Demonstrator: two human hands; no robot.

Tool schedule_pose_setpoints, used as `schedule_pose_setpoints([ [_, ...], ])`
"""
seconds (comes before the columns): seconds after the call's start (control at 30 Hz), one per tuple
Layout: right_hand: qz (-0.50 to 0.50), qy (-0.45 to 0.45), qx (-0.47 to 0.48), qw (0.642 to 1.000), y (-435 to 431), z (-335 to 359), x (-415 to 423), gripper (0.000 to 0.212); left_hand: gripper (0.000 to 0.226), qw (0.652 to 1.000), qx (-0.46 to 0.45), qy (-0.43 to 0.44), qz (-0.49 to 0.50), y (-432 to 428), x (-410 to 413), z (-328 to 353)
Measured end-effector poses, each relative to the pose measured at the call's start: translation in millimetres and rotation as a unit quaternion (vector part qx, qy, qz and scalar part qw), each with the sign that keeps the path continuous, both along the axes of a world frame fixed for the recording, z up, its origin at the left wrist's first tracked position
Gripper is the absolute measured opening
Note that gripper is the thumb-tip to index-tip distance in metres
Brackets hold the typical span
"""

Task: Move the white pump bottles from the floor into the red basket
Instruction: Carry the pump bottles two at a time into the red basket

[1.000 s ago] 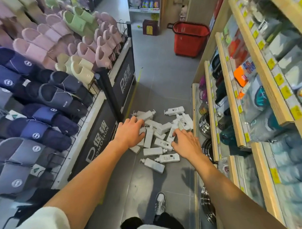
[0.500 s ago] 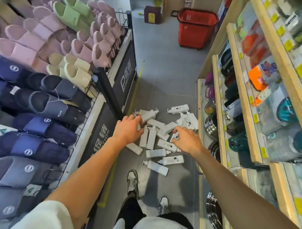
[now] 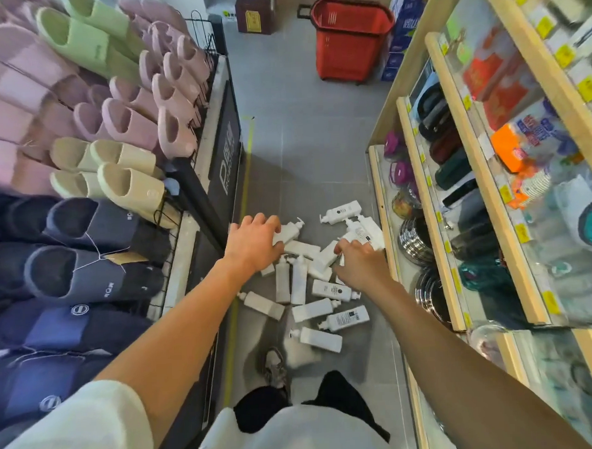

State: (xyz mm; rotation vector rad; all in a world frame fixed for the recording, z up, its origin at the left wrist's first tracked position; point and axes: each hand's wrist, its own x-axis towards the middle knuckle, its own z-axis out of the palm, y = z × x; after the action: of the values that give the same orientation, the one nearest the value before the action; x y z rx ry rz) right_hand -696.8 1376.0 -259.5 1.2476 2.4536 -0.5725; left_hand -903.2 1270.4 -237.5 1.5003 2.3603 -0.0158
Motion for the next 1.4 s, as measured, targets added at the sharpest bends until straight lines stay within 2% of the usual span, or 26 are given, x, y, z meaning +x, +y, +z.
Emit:
schedule_pose_setpoints([
  [0.17,0.002,0.001,-0.025,1.000,9.5,-19.7,-27.9,0.038,0.036,1.000,-0.026,-0.005,0.002,8.3,-13.6,-32.4],
  [0.3,0.025,-0.023,-0.062,0.997,25.1,-76.6,-40.9,0.040,0.037,0.998,-0.044,-0.026,0.037,20.3,-18.3,-89.6],
  [0.5,0.022,-0.068,-0.133,0.988,28.4,-209.9,-37.3,0.046,0.041,0.983,-0.101,-0.088,0.122,36.3,-16.9,-222.5],
  [0.6,0.018,-0.086,-0.184,0.979,12.5,-295.2,-22.2,0.040,0.038,0.976,-0.117,-0.092,0.156,33.8,-11.4,-306.4],
  [0.77,0.027,-0.120,-0.204,0.971,-7.5,-445.5,-8.3,0.047,0.033,0.950,-0.162,-0.127,0.234,22.9,-7.4,-457.6],
  [0.93,0.033,-0.147,-0.204,0.967,-10.3,-588.1,5.7,0.049,0.027,0.897,-0.174,-0.190,0.361,17.5,6.8,-606.3],
  [1.1,0.065,-0.158,-0.176,0.969,-22.2,-711.1,21.7,0.060,0.035,0.856,-0.177,-0.213,0.436,-5.3,12.9,-729.7],
  [1.27,0.106,-0.152,-0.138,0.973,-55.6,-796.9,41.4,0.074,0.048,0.780,-0.106,-0.258,0.560,-31.6,25.6,-813.9],
  [1.4,0.090,-0.118,-0.067,0.987,-76.1,-835.3,62.3,0.089,0.078,0.696,-0.058,-0.251,0.671,-31.8,22.3,-858.0],
])
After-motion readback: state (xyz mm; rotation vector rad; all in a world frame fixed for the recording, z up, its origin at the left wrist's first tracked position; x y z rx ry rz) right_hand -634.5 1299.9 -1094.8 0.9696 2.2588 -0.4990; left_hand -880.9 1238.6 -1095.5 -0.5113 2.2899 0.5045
